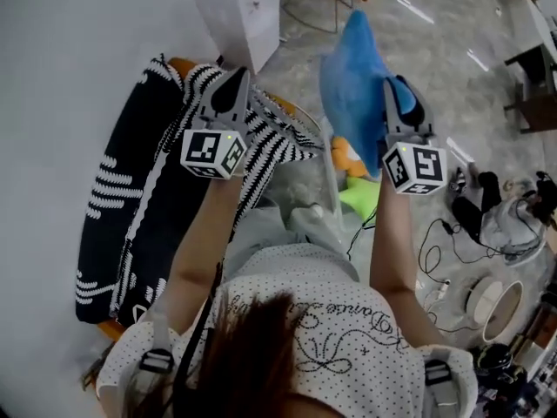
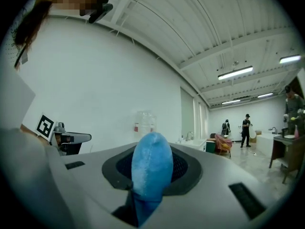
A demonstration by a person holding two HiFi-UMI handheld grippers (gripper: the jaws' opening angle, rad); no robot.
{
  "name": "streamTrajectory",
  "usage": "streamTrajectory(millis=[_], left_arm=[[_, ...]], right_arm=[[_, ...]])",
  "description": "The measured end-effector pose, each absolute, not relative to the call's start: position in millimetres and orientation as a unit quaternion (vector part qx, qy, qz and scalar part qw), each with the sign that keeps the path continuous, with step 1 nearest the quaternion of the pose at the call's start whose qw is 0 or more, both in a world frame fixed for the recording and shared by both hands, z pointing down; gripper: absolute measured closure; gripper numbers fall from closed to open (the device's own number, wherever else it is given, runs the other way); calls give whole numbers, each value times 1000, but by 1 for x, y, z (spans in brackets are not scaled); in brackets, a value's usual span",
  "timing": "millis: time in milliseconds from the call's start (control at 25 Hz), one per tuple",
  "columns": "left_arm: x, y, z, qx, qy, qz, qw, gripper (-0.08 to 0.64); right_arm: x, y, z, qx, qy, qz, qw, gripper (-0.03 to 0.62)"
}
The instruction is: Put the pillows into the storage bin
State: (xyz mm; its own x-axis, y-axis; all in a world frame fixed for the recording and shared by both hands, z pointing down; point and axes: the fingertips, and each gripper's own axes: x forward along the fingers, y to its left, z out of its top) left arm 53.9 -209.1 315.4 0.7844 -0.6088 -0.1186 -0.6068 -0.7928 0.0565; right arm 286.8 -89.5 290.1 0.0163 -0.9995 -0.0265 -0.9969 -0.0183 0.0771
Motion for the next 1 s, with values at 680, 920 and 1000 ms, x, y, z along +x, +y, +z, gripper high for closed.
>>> streamTrajectory(millis=[680, 920, 1000], left_arm=[[273, -126, 349, 982, -184, -36, 26, 555], [357, -142, 374, 994, -95, -24, 44, 555], [384, -156, 380, 996, -71, -21, 46, 555]], right_arm=[[457, 50, 344, 801, -599, 6, 16, 488], [508, 55, 383, 846, -530, 50, 31, 486], [525, 47, 399, 855, -514, 65, 36, 486]])
